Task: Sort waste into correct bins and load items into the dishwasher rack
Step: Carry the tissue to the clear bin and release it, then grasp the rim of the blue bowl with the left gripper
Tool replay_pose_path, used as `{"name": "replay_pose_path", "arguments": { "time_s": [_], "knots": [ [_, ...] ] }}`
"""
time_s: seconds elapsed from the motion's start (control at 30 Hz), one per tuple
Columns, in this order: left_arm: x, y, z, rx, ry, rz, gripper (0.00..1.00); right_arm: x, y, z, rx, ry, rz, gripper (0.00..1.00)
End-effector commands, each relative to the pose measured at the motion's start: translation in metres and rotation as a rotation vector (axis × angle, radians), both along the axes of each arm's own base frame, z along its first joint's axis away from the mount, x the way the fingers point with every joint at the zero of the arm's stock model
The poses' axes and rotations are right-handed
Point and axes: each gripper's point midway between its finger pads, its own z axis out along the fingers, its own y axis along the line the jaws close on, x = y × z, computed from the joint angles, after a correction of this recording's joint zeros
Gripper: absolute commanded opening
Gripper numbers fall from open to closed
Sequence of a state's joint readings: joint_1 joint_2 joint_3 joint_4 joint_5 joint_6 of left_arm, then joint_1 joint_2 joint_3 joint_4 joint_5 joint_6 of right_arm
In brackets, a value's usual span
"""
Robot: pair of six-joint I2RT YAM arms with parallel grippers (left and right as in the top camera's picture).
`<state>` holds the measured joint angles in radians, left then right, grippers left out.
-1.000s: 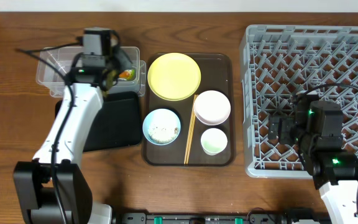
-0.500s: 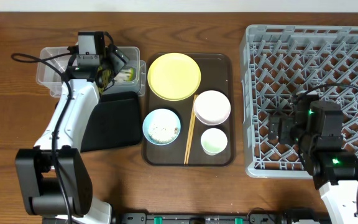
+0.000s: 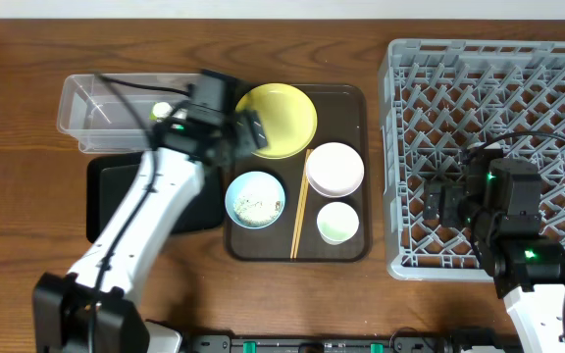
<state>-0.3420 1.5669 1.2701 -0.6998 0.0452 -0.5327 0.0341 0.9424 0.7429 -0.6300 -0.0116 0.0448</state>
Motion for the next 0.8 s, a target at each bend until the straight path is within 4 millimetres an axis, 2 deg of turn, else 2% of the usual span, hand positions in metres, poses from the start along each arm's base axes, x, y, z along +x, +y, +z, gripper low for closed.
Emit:
{"name": "replay_pose_path", "arguments": {
  "time_s": [0.0, 0.13, 0.3, 0.5, 0.67, 0.77],
  "knots": [
    [-0.015, -0.026, -0.02, 0.057, 0.05, -0.117, 0.9, 0.004, -0.003, 0.009, 0.013, -0.022, -0.016, 0.99],
    [-0.03, -0.056, -0.044, 0.095, 0.107, -0.205, 0.8, 0.004, -0.002, 0.009, 0.014, -0.022, -0.016, 0.99],
    [-0.043, -0.07, -0.08, 0.171, 0.18, -0.258, 0.69, 0.003, -0.002, 0.009, 0.014, -0.018, -0.016, 0.99],
    [-0.049, -0.072, -0.11, 0.21, 0.254, -0.273, 0.59, 0.003, -0.002, 0.009, 0.014, -0.018, -0.016, 0.99],
    [-0.051, -0.071, -0.126, 0.227, 0.287, -0.273, 0.46, 0.003, -0.003, 0.009, 0.013, -0.018, -0.016, 0.99],
    [-0.051, -0.07, -0.135, 0.234, 0.303, -0.274, 0.44, 0.003, -0.002, 0.009, 0.014, -0.018, -0.016, 0.99]
  ]
}}
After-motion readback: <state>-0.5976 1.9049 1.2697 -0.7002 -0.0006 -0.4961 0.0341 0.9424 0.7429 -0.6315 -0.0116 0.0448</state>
